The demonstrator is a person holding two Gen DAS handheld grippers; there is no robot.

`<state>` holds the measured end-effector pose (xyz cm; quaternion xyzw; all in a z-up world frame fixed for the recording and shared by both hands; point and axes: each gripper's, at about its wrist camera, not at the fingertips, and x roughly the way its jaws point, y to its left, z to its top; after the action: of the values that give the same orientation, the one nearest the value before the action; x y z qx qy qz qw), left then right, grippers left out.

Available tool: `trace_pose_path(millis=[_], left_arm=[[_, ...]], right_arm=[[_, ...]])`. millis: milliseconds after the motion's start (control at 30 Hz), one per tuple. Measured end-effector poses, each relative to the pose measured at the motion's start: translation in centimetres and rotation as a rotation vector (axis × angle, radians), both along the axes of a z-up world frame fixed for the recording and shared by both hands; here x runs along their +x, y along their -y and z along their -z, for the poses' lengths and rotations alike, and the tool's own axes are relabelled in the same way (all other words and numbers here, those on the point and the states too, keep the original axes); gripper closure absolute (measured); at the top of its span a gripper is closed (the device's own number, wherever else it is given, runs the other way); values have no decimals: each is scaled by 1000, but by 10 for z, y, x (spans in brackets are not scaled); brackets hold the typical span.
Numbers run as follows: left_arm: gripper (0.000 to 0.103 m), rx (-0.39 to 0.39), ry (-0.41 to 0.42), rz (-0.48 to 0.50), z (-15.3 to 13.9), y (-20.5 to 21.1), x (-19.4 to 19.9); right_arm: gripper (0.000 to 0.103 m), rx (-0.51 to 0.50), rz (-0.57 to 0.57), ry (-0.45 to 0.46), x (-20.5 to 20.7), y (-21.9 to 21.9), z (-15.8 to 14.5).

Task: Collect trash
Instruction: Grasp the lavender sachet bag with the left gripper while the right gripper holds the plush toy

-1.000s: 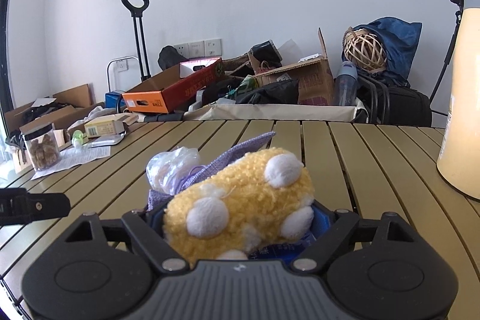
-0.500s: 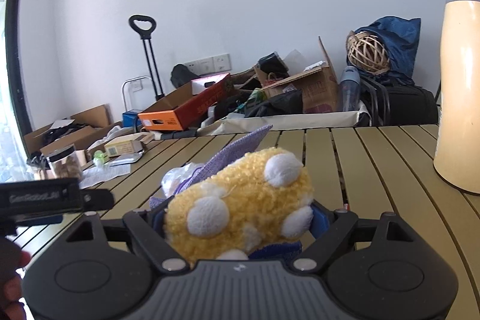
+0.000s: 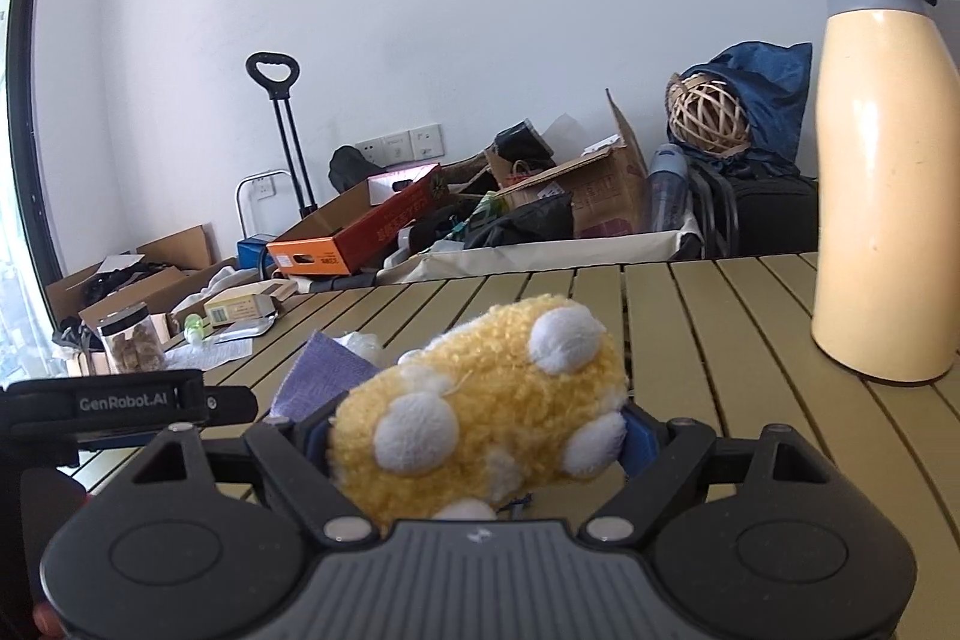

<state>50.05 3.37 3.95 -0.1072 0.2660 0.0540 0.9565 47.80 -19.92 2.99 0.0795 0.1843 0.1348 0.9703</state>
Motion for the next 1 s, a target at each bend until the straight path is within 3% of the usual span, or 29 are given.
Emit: trace_pose_path(millis=[233,467,700,1000], left_arm=[[0,46,-45,19,14,20,16],[0,229,-84,38,32,55,25],[0,245,-101,52,40,65,32],[14,209,-95,50,41,65,34]], right_arm=[[18,5,65,-9,-5,25,3],[18,20,114,-17,-8,46,5],[18,27,139,-18,-11,56,6],[18,28,150,-24,-13,62,7]])
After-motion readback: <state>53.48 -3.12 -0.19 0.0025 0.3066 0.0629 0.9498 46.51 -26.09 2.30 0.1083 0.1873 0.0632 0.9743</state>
